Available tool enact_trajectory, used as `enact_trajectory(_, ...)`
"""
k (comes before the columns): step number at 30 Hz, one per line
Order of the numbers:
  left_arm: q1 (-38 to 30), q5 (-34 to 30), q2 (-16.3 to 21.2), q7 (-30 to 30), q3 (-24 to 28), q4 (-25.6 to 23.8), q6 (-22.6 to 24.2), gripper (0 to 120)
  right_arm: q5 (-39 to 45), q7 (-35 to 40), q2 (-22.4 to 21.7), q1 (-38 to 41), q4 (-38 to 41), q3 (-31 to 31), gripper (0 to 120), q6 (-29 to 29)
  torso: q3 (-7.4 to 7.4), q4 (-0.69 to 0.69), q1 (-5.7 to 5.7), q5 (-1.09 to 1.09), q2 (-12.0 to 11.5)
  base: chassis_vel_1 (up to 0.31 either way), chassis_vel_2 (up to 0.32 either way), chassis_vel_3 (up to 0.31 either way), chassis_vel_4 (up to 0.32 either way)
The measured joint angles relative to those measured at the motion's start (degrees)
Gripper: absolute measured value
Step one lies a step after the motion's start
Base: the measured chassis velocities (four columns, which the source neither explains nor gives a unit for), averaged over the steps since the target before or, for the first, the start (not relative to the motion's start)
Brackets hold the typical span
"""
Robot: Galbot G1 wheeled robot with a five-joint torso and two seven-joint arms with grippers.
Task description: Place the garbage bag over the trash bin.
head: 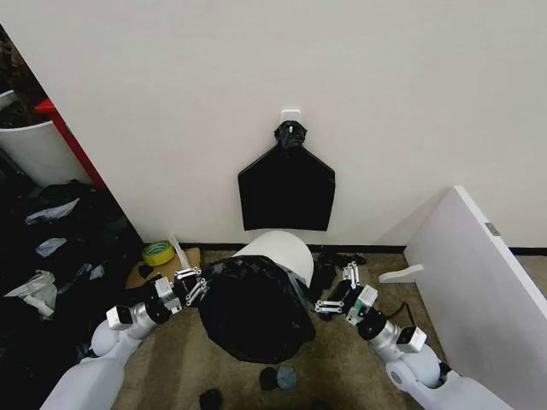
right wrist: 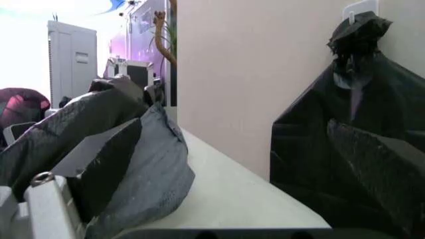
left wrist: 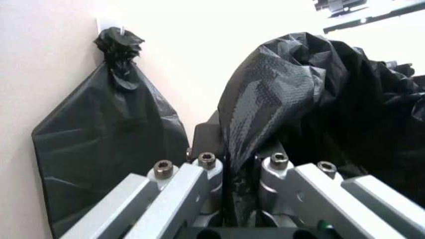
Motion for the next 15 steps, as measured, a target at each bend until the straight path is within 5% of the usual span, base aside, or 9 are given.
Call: enact_trajectory(15,-1.02,-1.36,-0.80,-0.39,1.36,0.25,1.27,4,-1.20,-0.44,2.01,1.38,-1.36,-0.93,100,-0.52,0.00,0.01,0.00,-0.01,0.00,0.000,0.000,0.000,0.000)
